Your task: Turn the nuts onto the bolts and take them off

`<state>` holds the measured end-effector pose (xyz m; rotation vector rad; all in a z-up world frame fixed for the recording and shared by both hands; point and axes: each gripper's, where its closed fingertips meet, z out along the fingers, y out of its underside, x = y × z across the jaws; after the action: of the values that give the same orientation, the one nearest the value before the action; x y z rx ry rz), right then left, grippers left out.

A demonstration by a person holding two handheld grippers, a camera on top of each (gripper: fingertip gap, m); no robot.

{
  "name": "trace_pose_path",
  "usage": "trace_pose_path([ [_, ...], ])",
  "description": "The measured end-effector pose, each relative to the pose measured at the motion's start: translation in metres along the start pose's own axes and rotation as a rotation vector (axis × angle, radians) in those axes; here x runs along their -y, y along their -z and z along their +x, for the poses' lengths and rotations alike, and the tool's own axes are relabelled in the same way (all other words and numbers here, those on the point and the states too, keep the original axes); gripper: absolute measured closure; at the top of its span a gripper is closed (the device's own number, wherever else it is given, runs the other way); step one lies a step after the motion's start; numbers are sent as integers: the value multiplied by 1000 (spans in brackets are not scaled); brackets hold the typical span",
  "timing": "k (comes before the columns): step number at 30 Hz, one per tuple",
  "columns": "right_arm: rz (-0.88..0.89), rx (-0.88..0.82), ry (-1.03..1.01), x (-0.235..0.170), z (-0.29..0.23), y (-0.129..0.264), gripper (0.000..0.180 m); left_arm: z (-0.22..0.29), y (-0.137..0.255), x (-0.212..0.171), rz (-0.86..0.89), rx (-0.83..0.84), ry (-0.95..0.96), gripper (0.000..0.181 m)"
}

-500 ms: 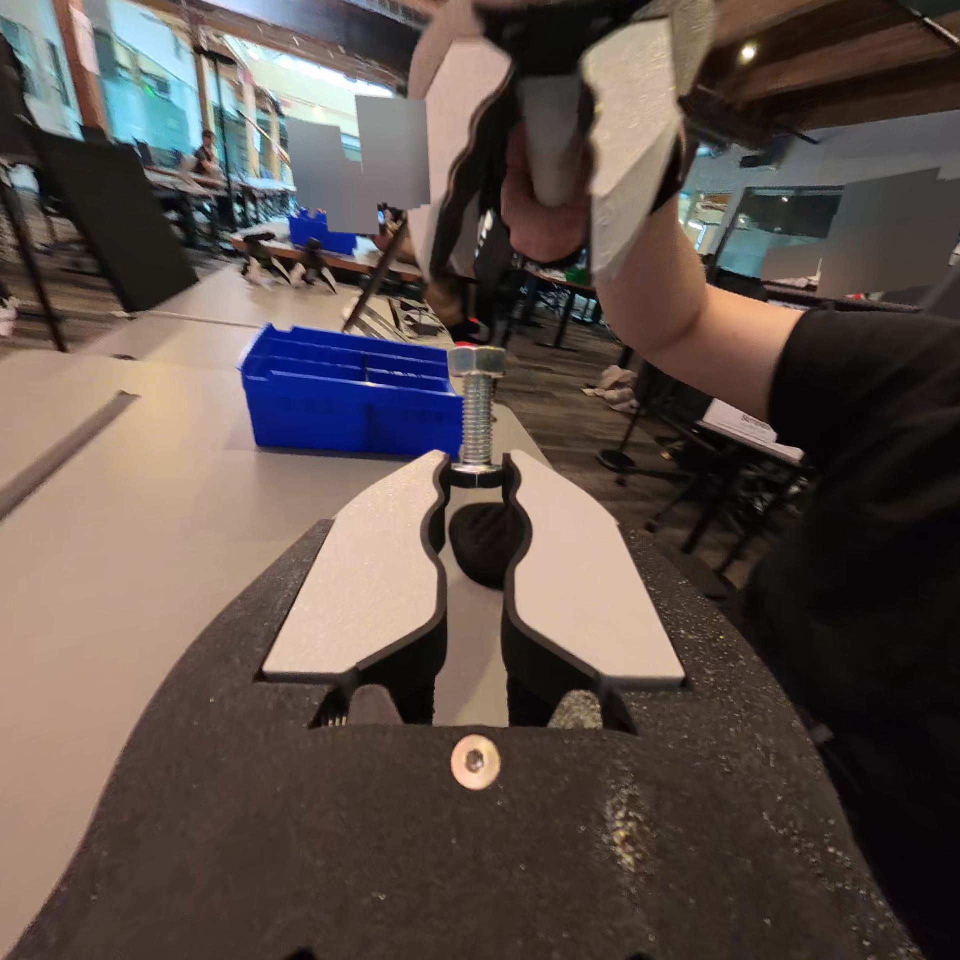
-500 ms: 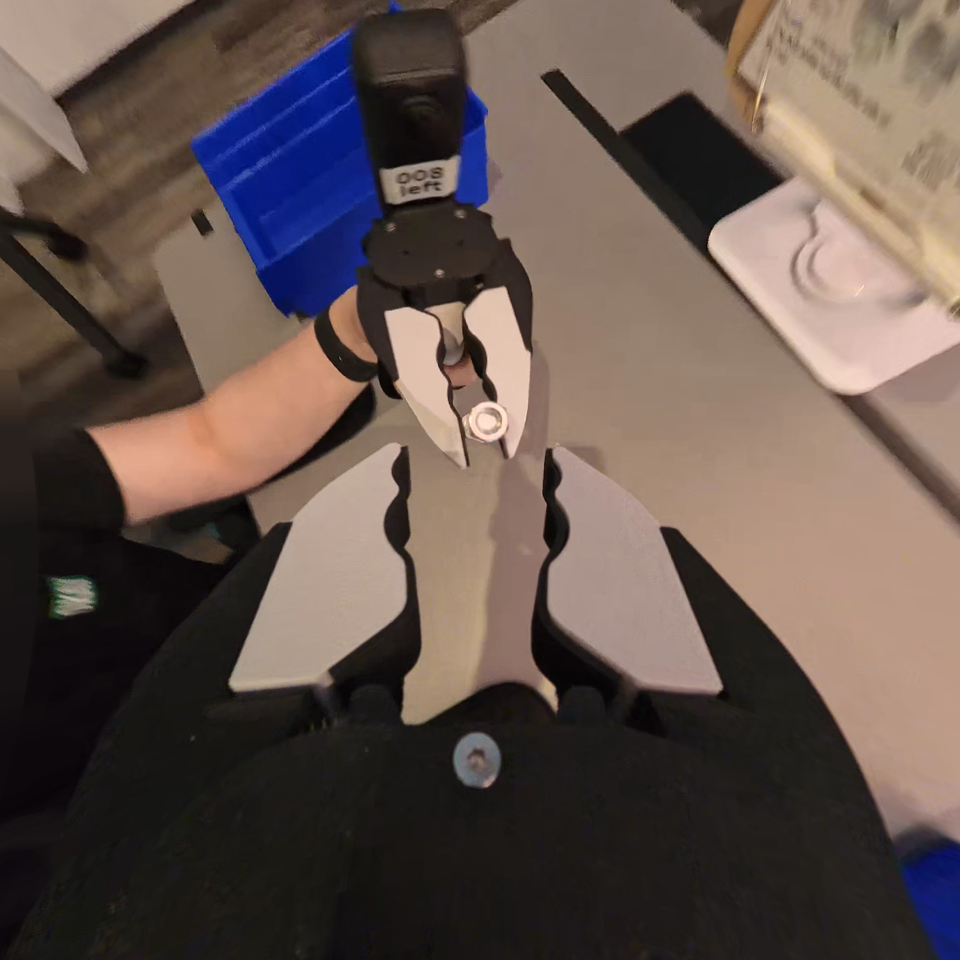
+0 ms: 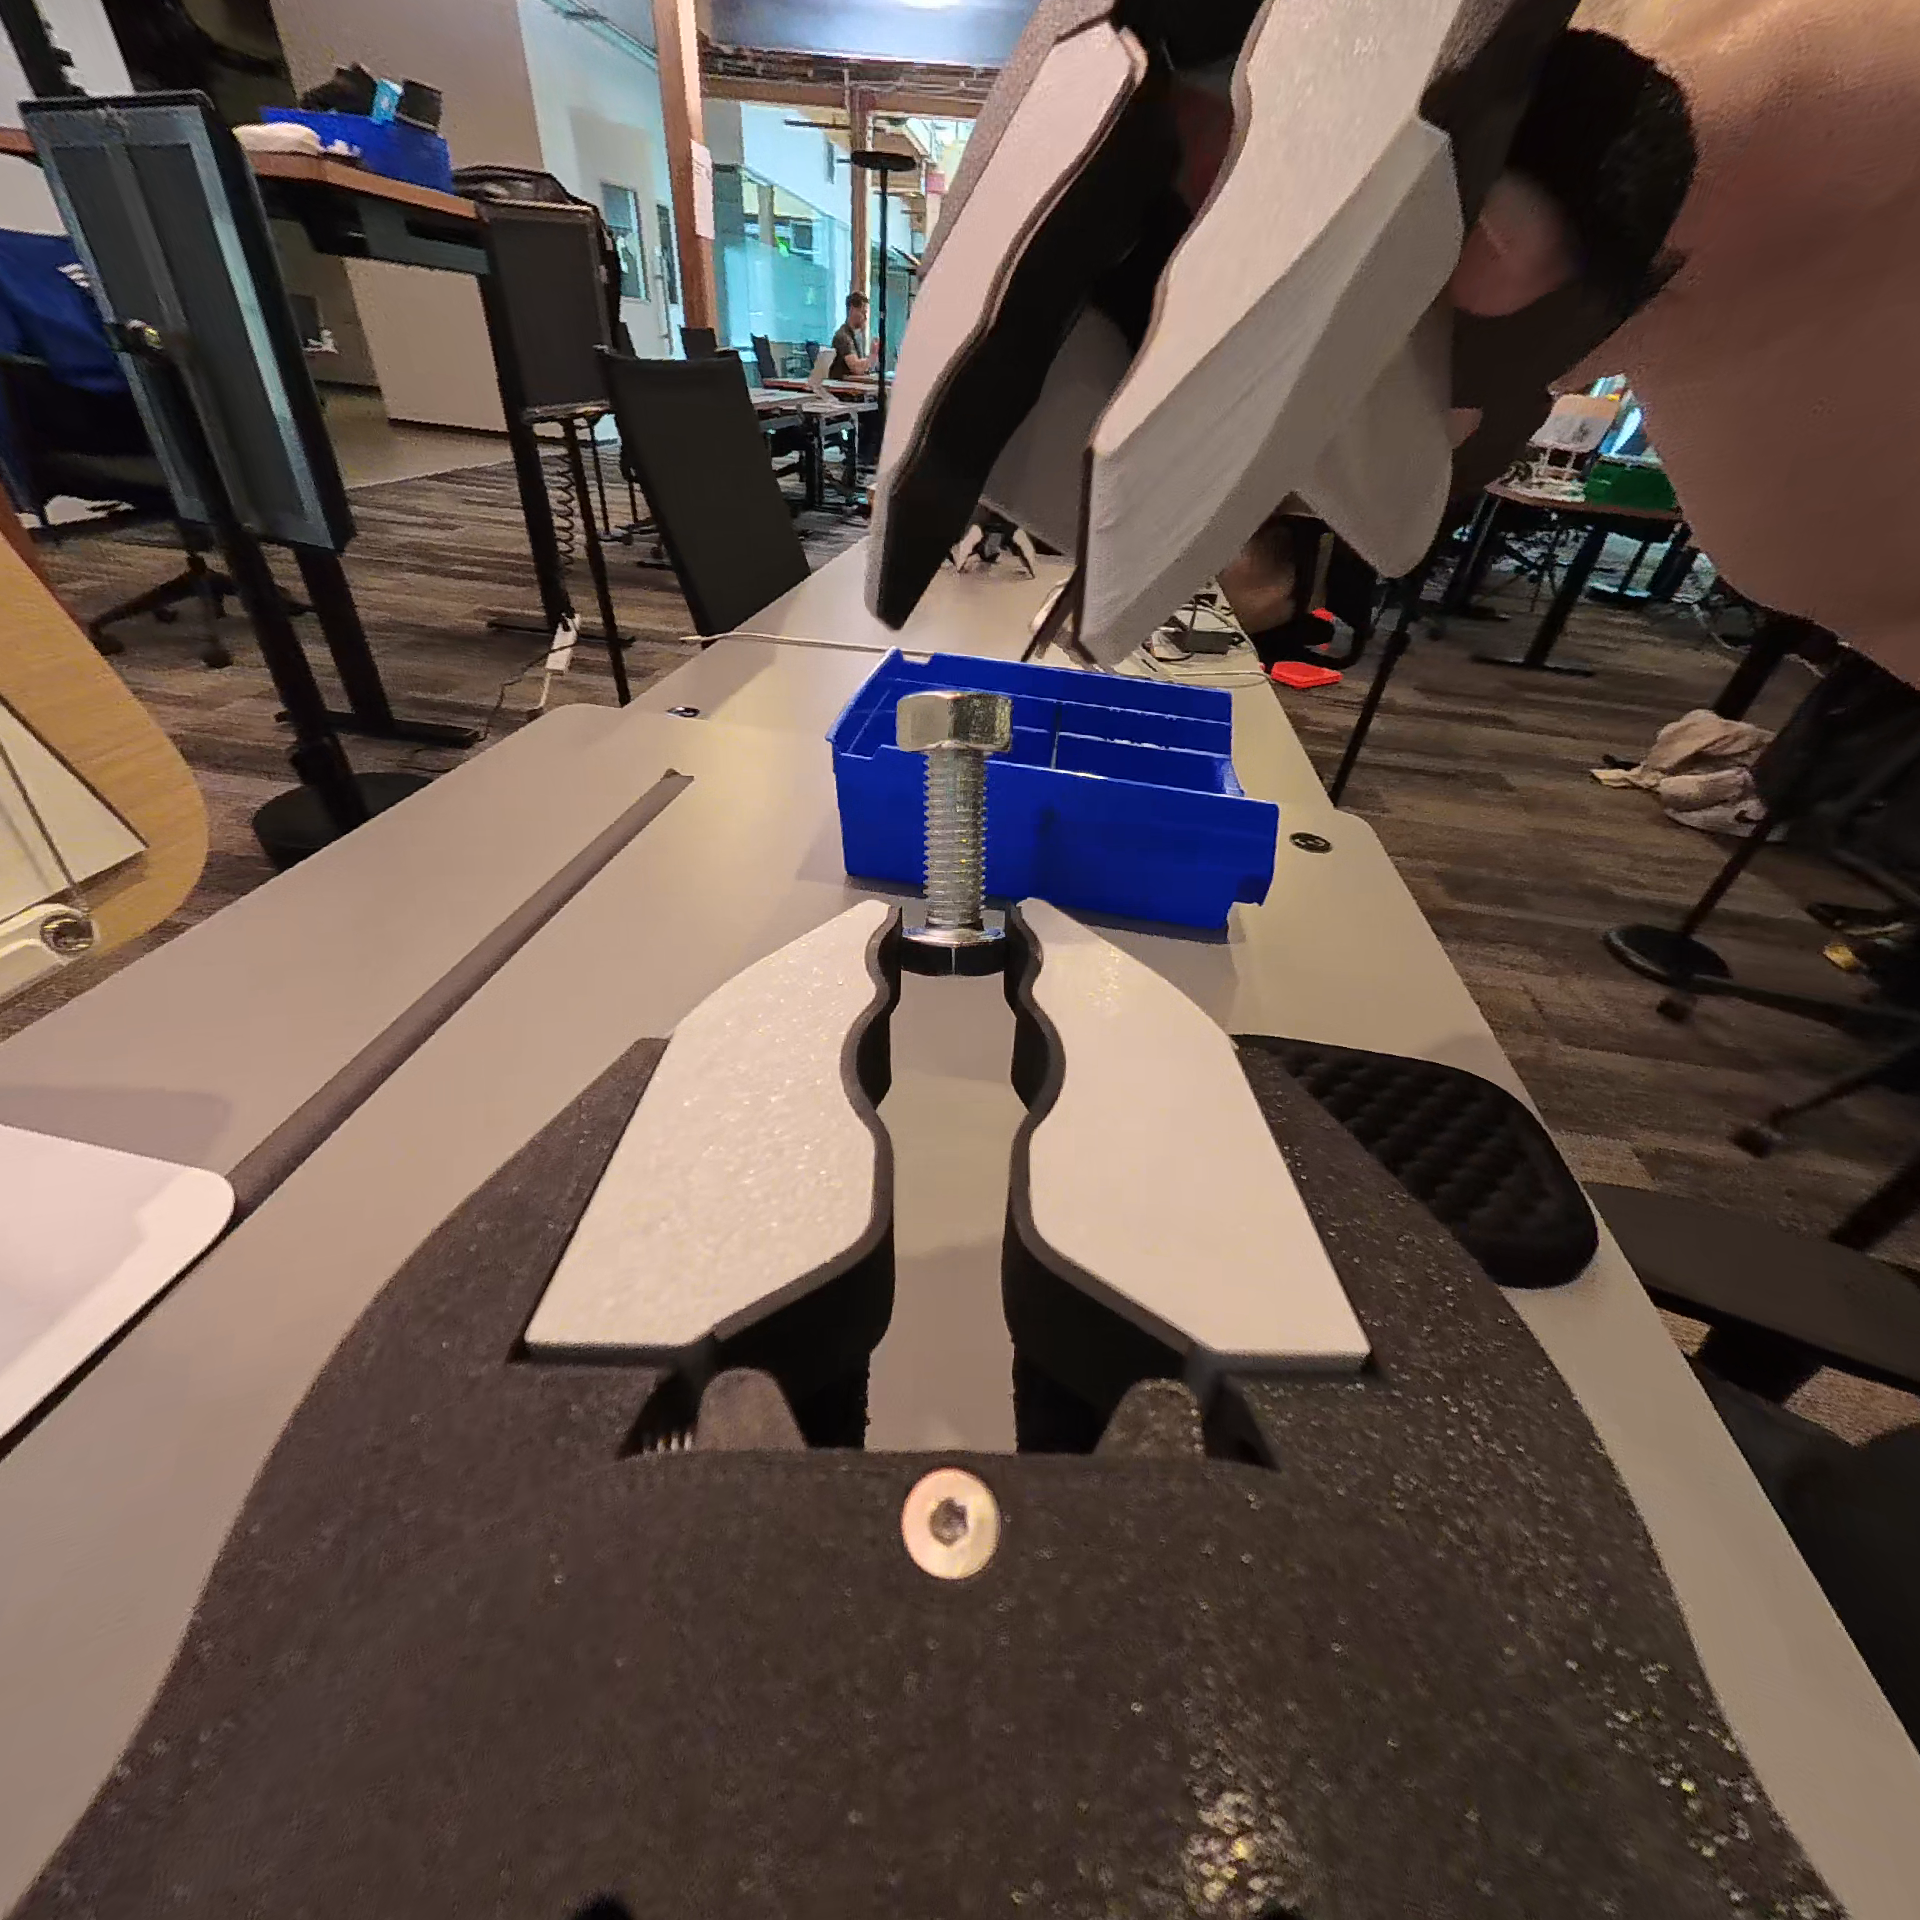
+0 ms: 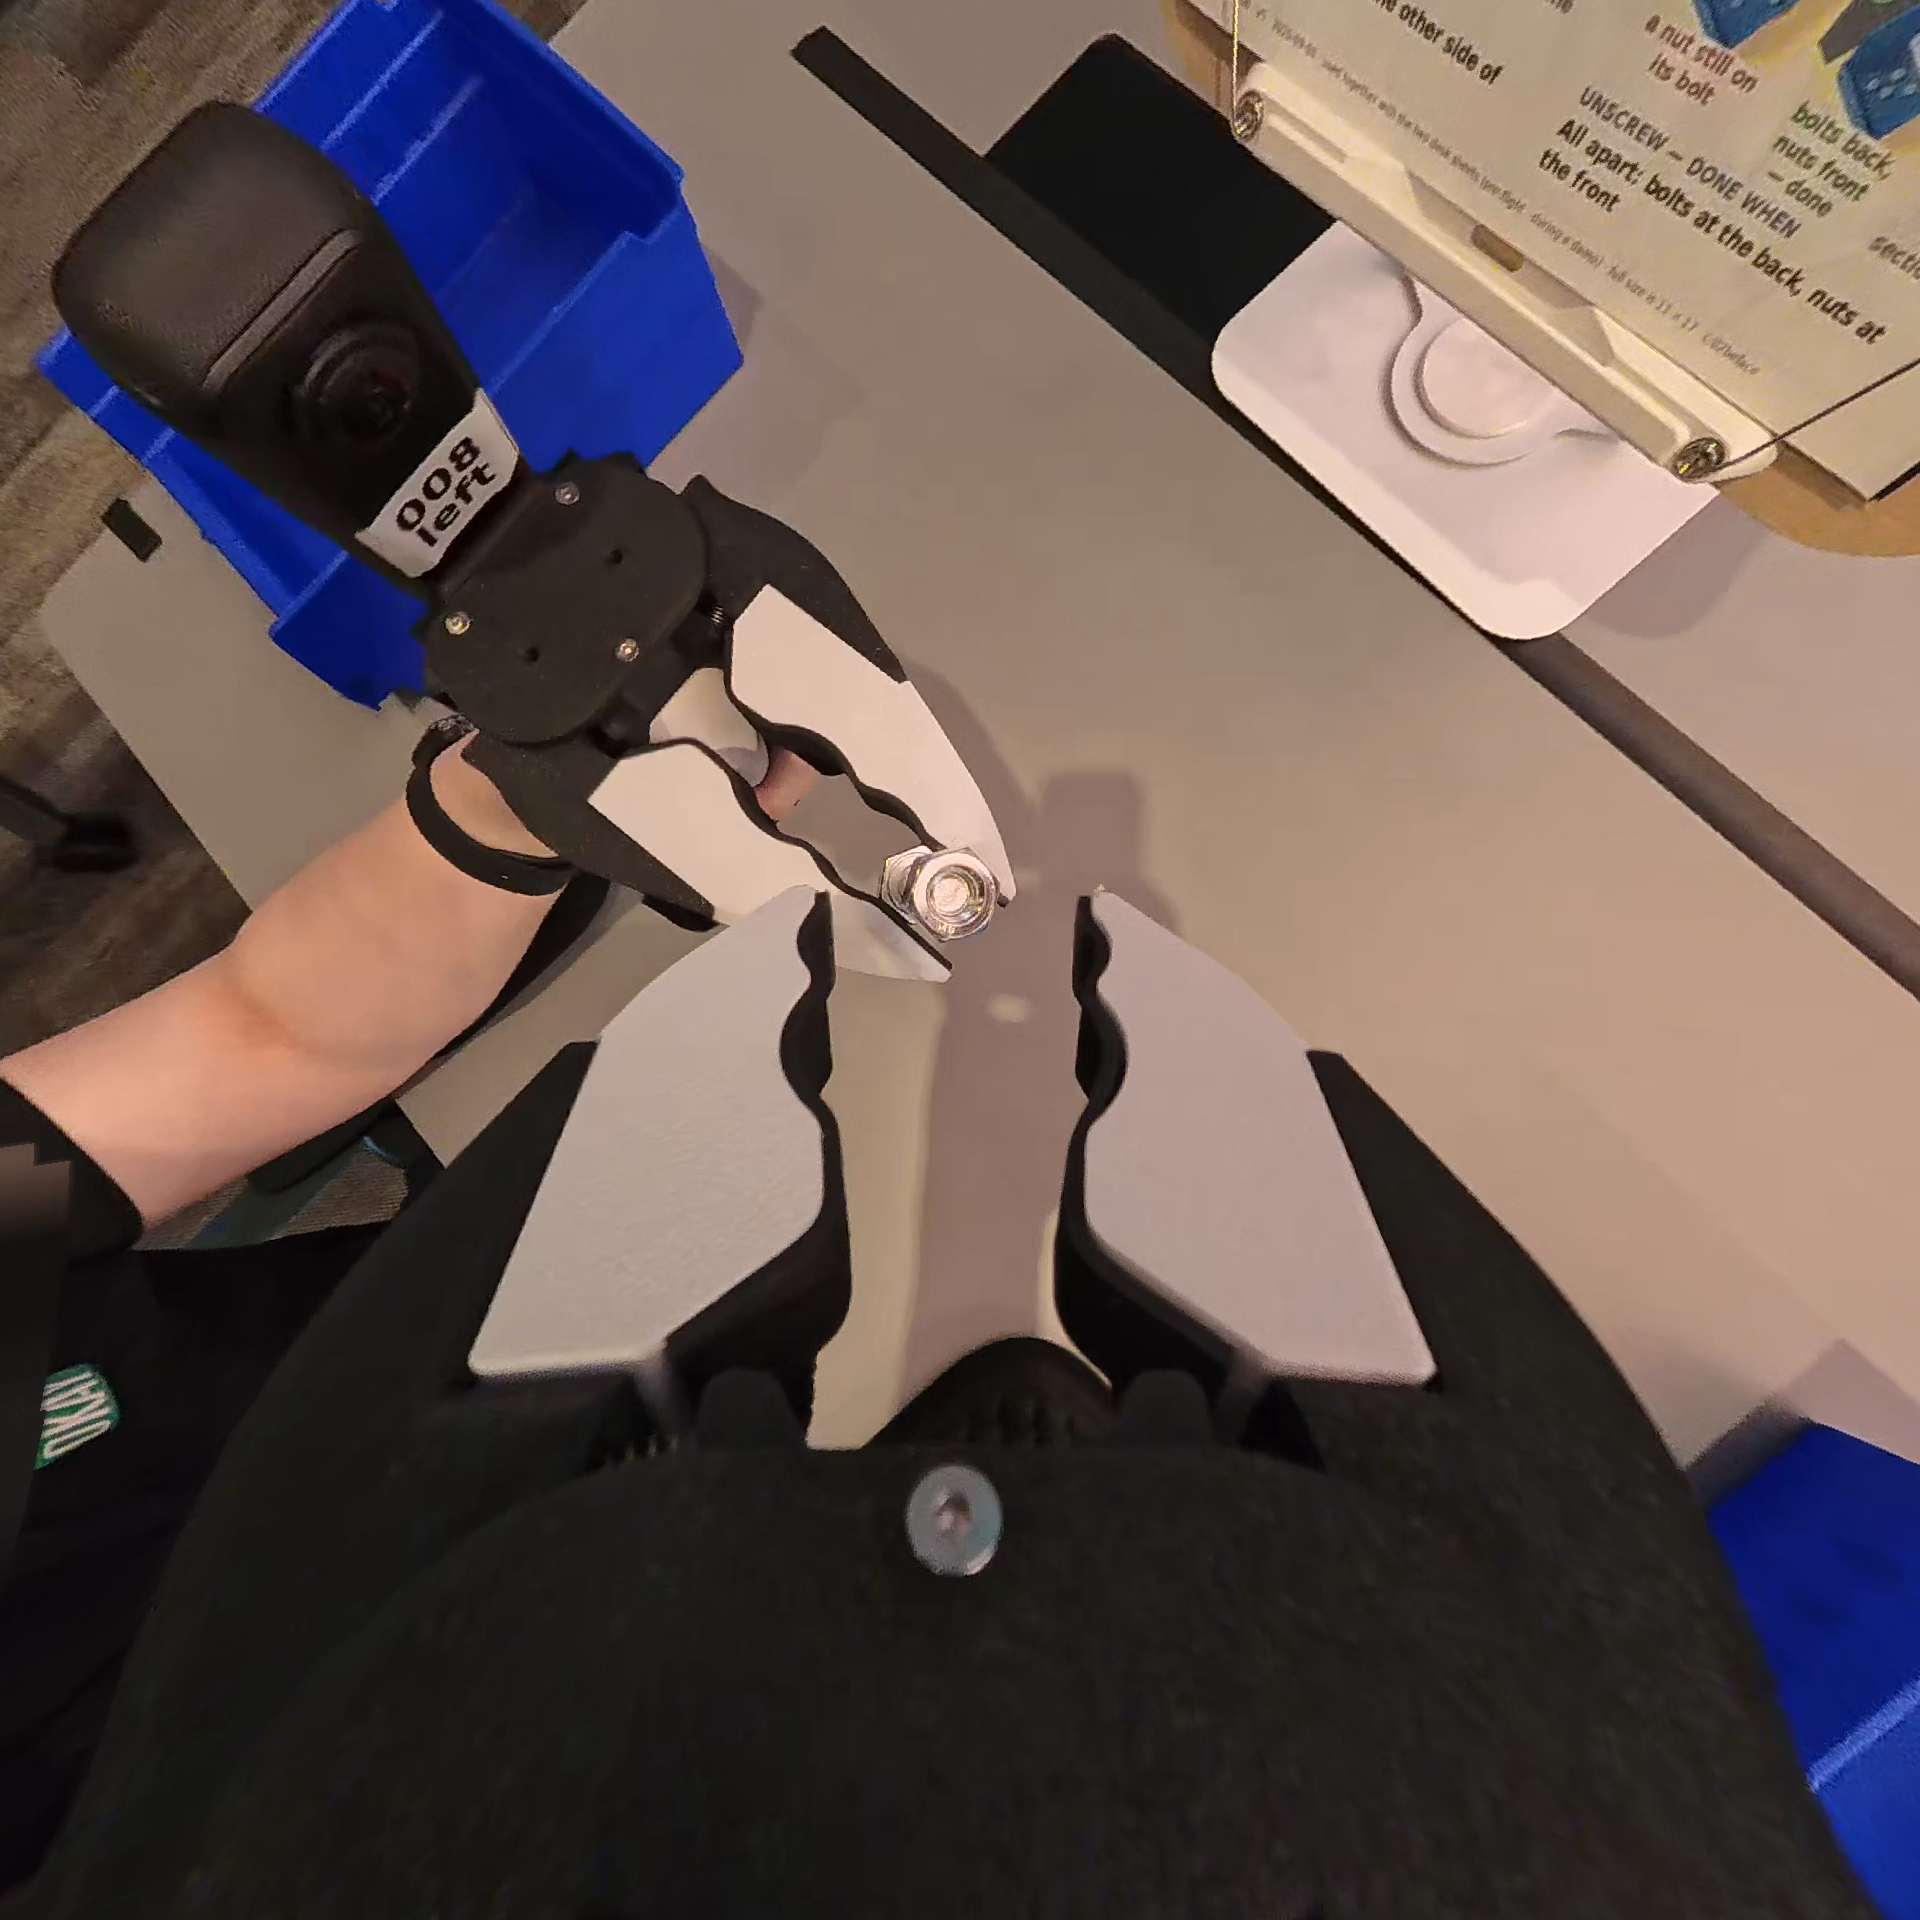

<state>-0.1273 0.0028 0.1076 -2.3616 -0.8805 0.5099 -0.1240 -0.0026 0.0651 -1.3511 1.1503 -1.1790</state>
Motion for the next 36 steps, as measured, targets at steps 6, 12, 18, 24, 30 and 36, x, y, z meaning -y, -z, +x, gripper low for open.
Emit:
trace_pose_path([
  [6,-32,30,-38,-6,2,-10,138,-1,-1,-3,-20,5,-5,162],
  [12,-42,54,-49,-9,3,-13,149,1,-2,-3,-27,0,-13,162],
  [18,-38,71,-46,-9,1,-16,161,1,-3,-5,-38,-2,-8,162],
  [24,-54,80,-41,-12,1,-15,160,3,-2,-4,-37,-5,-15,163],
  [30,-58,93,-38,-13,-2,-16,161,3,0,-2,-27,-12,-7,162],
  [36,-73,98,-38,-15,-2,-16,161,5,-1,-3,-37,-22,-5,162],
])
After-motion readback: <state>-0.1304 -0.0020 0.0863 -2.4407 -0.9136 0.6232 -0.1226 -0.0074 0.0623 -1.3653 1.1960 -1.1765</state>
